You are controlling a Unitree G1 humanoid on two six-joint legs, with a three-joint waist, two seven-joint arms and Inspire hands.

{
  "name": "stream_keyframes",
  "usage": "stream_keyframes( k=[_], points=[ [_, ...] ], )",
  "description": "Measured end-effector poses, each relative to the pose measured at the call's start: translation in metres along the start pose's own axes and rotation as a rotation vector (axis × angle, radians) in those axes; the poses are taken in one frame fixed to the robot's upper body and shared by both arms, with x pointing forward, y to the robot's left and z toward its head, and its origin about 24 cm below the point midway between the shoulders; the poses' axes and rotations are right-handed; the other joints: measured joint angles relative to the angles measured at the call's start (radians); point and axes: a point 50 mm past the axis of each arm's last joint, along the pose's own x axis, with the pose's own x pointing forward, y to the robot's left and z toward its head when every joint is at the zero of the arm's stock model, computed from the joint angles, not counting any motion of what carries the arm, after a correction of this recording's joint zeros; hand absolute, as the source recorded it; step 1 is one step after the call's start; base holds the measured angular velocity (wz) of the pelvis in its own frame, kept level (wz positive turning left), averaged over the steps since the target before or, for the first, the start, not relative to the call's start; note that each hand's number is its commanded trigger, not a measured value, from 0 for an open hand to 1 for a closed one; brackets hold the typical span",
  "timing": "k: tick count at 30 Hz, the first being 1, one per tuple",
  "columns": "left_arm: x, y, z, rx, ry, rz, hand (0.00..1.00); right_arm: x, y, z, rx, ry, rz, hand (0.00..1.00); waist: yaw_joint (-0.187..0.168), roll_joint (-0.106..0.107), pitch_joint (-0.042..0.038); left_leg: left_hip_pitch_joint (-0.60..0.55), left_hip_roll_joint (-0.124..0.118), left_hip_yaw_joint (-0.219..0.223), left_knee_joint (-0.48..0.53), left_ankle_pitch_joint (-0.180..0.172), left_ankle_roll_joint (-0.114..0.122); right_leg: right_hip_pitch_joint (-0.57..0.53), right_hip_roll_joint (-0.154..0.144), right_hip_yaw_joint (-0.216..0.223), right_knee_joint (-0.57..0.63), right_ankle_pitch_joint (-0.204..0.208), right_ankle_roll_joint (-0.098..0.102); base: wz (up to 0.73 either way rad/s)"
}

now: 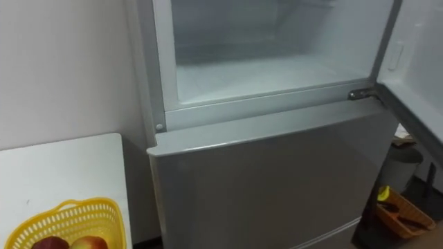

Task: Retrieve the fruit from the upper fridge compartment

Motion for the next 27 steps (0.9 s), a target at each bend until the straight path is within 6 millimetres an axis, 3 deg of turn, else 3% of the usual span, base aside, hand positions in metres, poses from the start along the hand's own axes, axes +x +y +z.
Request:
stream_keyframes(
  k=[3, 9, 15, 19, 27],
  points=[
    [0.0, 0.001, 0.001, 0.014, -0.003, 0.004, 0.0, 0.002, 0.004, 0.015, 0.051, -0.058, -0.012, 0.0, -0.014, -0.011, -0.0014, -0.004, -0.004, -0.004, 0.0, 0.0, 0.0, -0.002, -0.001, -0.004, -0.001, -0.003, -0.001, 0.05],
    [-0.001, 0.0, -0.003, 0.027, 0.006, -0.018, 0.0, -0.002, 0.017, 0.035, 0.107, -0.146, 0.02, 0.0, -0.042, -0.001, -0.0041, -0.027, -0.007, -0.004, 0.0, 0.0, 0.0, -0.023, -0.003, -0.003, 0.014, -0.002, 0.001, 0.0],
    [0.0, -0.001, -0.001, 0.027, -0.006, -0.032, 0.0, -0.015, 0.044, 0.051, 0.076, -0.264, 0.159, 0.0, -0.032, 0.009, -0.0002, -0.023, -0.008, 0.009, 0.0, 0.0, 0.0, -0.041, -0.001, 0.015, 0.017, -0.003, 0.001, -0.09],
    [-0.001, -0.004, -0.003, 0.027, 0.001, -0.043, 0.0, -0.027, 0.057, 0.052, -0.018, -0.346, 0.262, 0.0, -0.015, 0.022, 0.0028, -0.009, -0.007, 0.022, -0.003, 0.0, 0.0, -0.037, 0.0, 0.026, 0.02, -0.003, 0.001, -0.1],
    [-0.003, -0.005, -0.009, 0.025, 0.016, -0.049, 0.0, -0.037, 0.074, 0.042, -0.083, -0.31, 0.464, 0.0, -0.008, 0.03, 0.003, -0.008, -0.003, 0.022, 0.0, 0.0, 0.001, -0.039, -0.003, 0.024, 0.034, -0.005, -0.001, 0.0]
  ],
)
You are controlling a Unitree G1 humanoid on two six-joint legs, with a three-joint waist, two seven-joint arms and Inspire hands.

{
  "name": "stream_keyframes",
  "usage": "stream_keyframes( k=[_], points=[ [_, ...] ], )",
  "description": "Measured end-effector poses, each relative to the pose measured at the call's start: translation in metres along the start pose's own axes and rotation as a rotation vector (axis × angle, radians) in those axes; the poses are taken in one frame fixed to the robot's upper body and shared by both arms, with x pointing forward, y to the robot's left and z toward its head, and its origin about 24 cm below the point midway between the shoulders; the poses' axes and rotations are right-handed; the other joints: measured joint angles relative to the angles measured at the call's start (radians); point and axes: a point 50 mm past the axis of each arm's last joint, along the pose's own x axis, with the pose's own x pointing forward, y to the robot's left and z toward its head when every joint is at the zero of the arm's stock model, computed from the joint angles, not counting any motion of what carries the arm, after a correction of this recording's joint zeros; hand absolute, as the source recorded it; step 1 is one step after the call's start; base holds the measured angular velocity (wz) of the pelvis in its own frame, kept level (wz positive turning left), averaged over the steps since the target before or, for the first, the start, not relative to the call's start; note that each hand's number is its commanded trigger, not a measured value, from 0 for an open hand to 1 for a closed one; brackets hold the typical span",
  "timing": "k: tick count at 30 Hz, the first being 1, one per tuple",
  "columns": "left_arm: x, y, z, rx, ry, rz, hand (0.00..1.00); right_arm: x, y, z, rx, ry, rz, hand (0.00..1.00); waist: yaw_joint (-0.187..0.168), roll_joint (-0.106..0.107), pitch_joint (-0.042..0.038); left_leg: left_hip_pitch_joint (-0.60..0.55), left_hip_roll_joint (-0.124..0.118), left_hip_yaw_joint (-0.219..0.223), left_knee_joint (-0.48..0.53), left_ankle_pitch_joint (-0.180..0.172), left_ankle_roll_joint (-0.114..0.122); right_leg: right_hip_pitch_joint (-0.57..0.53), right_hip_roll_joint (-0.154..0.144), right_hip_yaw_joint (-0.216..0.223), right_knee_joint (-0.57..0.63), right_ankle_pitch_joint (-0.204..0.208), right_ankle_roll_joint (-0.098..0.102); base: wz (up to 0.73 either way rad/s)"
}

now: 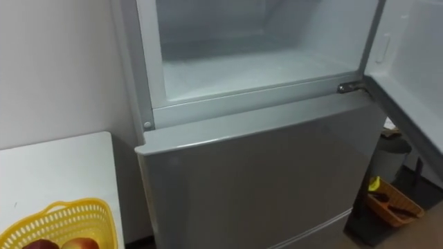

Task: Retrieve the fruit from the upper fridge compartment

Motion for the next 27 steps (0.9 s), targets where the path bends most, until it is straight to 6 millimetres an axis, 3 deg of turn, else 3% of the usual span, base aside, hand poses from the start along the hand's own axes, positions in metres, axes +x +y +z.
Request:
stream_keyframes(
  k=[6, 9, 12, 21, 24, 27],
  points=[
    [-0.002, -0.002, -0.01, 0.002, 0.036, -0.012, 0.0, -0.003, 0.017, -0.008, 0.028, 0.049, 0.201, 0.0, 0.01, -0.003, 0.001, -0.001, 0.006, -0.003, 0.002, 0.0, 0.0, 0.001, -0.001, -0.007, 0.008, -0.003, -0.003, 0.01],
    [-0.003, -0.004, -0.016, 0.003, 0.057, -0.018, 0.0, -0.005, 0.021, -0.01, 0.039, 0.068, 0.268, 0.0, 0.017, -0.017, 0.0054, -0.002, 0.007, -0.004, 0.005, 0.0, -0.001, -0.001, -0.006, -0.021, 0.017, -0.006, -0.006, 0.01],
    [-0.003, -0.005, -0.02, 0.014, 0.074, -0.029, 0.0, -0.009, 0.027, -0.016, 0.04, 0.097, 0.348, 0.0, 0.02, -0.03, 0.0049, -0.007, 0.008, -0.005, 0.005, 0.0, -0.001, -0.007, -0.006, -0.023, 0.017, -0.006, -0.008, 0.0],
    [0.002, -0.004, -0.006, 0.032, 0.046, -0.026, 0.0, -0.018, 0.056, -0.029, 0.025, 0.134, 0.552, 0.0, 0.055, -0.03, 0.0008, -0.015, 0.007, -0.018, 0.008, 0.0, 0.0, 0.008, -0.005, -0.029, -0.005, 0.006, -0.006, 0.03],
    [0.002, -0.002, -0.004, 0.034, 0.039, -0.021, 0.0, -0.017, 0.066, -0.029, -0.013, 0.136, 0.617, 0.0, 0.07, -0.037, 0.0018, -0.008, 0.006, -0.028, 0.008, 0.0, -0.001, 0.024, -0.006, -0.041, -0.017, 0.007, -0.005, 0.1],
    [0.002, 0.001, -0.005, 0.043, 0.049, -0.011, 0.0, -0.014, 0.067, -0.034, -0.043, 0.15, 0.617, 0.0, 0.078, -0.053, -0.0026, 0.0, 0.005, -0.047, 0.014, 0.0, -0.001, 0.039, -0.006, -0.063, -0.026, 0.006, -0.005, 0.22]
  ],
)
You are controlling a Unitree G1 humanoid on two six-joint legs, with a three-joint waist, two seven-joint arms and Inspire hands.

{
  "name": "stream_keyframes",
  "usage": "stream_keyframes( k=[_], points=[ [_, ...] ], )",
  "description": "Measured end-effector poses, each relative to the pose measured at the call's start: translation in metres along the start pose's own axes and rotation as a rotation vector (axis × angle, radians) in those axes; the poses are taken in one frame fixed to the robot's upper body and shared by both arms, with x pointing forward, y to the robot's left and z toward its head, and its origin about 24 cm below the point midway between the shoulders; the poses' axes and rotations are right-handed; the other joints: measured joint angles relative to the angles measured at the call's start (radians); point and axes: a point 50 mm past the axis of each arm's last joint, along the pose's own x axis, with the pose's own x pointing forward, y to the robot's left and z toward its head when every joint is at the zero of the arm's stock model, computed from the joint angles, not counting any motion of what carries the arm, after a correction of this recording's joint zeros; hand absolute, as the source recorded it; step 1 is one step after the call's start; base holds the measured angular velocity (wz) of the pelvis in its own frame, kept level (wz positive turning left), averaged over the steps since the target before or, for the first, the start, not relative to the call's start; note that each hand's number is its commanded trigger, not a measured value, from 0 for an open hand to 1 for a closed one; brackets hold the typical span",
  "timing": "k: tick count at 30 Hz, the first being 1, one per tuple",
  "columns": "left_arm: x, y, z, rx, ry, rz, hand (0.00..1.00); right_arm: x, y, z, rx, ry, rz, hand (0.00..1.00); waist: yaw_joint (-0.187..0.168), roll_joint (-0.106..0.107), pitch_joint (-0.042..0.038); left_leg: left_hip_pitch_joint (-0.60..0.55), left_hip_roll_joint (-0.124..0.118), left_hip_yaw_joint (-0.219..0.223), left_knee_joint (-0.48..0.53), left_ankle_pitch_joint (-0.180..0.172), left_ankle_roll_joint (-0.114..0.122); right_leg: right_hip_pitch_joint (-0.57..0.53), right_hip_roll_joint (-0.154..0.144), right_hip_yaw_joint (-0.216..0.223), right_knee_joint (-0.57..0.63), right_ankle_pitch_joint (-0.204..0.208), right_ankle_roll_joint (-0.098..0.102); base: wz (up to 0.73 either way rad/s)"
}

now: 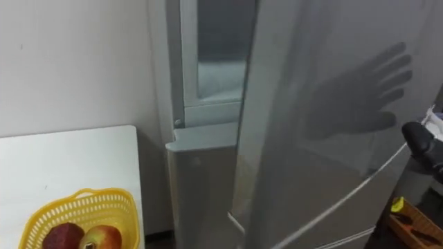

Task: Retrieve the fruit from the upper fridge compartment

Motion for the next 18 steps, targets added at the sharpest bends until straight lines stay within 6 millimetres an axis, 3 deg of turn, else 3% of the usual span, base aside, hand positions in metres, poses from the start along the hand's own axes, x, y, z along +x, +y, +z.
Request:
stream_keyframes(
  k=[4, 6, 10, 16, 18],
  points=[
    [0.0, 0.0, -0.002, 0.036, 0.01, -0.002, 0.0, 0.008, 0.006, 0.001, -0.011, -0.018, 0.019, 0.0, 0.029, -0.013, 0.0067, -0.007, 0.001, -0.008, 0.004, 0.0, 0.0, 0.009, -0.001, -0.012, -0.012, 0.001, -0.001, 0.08],
    [-0.001, 0.0, -0.004, 0.036, 0.014, -0.002, 0.0, 0.015, 0.011, 0.004, 0.0, -0.041, 0.043, 0.0, 0.031, -0.006, 0.0109, -0.006, -0.001, -0.02, 0.004, 0.0, 0.0, 0.017, -0.002, -0.019, -0.013, 0.002, 0.001, 0.14],
    [0.0, 0.0, -0.003, 0.036, 0.013, -0.002, 0.0, 0.031, 0.022, 0.009, 0.009, -0.077, 0.083, 0.0, 0.053, -0.001, 0.0121, -0.006, -0.002, -0.029, 0.003, 0.0, 0.0, 0.02, -0.002, -0.023, -0.012, 0.002, 0.001, 0.05],
    [-0.003, -0.001, -0.012, 0.038, 0.042, 0.001, 0.0, 0.036, 0.028, 0.007, 0.003, -0.067, 0.113, 0.0, 0.068, 0.01, 0.0091, -0.004, -0.003, -0.039, 0.004, 0.0, -0.001, 0.032, -0.004, -0.039, -0.015, 0.0, 0.0, 0.05],
    [-0.003, -0.001, -0.014, 0.039, 0.054, 0.001, 0.0, 0.036, 0.027, 0.006, 0.01, -0.059, 0.108, 0.0, 0.068, 0.01, 0.0042, -0.003, -0.004, -0.045, 0.005, 0.0, -0.001, 0.037, -0.005, -0.044, -0.018, 0.0, 0.001, 0.08]
  ],
)
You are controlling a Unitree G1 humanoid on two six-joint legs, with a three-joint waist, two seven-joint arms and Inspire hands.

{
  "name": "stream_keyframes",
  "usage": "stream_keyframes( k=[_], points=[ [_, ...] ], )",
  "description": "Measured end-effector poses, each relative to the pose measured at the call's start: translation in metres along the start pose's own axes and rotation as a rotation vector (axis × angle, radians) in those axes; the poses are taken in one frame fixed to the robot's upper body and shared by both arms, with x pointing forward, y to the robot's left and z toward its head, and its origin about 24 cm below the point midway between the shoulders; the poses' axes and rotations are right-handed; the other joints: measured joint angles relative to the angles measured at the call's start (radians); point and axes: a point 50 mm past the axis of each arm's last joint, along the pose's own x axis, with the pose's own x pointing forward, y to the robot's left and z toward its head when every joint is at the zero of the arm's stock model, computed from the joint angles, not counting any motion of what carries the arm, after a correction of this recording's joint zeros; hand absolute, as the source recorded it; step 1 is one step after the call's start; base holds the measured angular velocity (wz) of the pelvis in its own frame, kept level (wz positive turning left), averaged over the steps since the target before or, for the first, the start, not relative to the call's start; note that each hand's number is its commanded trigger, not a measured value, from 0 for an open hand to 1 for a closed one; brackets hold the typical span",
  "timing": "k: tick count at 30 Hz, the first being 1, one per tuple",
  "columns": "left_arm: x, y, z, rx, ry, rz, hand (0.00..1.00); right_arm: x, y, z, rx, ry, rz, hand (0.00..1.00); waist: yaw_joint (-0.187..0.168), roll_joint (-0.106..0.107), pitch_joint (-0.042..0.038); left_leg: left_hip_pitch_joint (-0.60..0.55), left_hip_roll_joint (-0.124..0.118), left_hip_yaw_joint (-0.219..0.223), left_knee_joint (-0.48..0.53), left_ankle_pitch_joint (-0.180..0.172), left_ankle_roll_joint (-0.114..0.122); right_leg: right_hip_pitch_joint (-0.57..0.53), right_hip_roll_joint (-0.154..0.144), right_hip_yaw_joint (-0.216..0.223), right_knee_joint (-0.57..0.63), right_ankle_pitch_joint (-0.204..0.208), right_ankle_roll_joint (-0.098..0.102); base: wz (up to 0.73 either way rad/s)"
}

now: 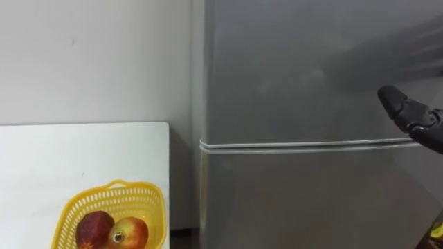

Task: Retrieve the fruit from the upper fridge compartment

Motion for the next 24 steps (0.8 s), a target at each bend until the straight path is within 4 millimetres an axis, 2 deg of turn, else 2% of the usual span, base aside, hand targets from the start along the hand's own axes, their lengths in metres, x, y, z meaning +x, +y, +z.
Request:
stream_keyframes(
  k=[7, 19, 24],
  points=[
    [-0.0022, -0.0017, -0.0072, 0.007, 0.02, -0.002, 0.0, 0.0, -0.0006, -0.0007, 0.005, 0.004, -0.005, 0.0, 0.005, -0.004, -0.0007, 0.002, -0.002, -0.009, 0.006, 0.0, 0.0, 0.013, -0.003, -0.016, -0.01, 0.0, 0.001, 0.06],
    [-0.0021, -0.0011, -0.0077, 0.009, 0.026, 0.003, 0.0, -0.0001, -0.0022, -0.0009, 0.004, 0.005, -0.035, 0.0, 0.004, -0.014, 0.001, 0.002, -0.003, -0.019, 0.012, 0.0, 0.0, 0.018, -0.005, -0.022, -0.01, 0.0, 0.001, 0.0],
    [-0.0019, -0.0018, -0.0078, 0.007, 0.03, 0.014, 0.0, -0.0006, -0.0053, -0.0026, -0.036, 0.008, -0.064, 0.0, -0.015, -0.015, 0.0029, 0.0, -0.006, -0.032, 0.015, 0.0, 0.001, 0.015, -0.005, -0.027, -0.011, -0.002, 0.003, 0.08]
  ],
)
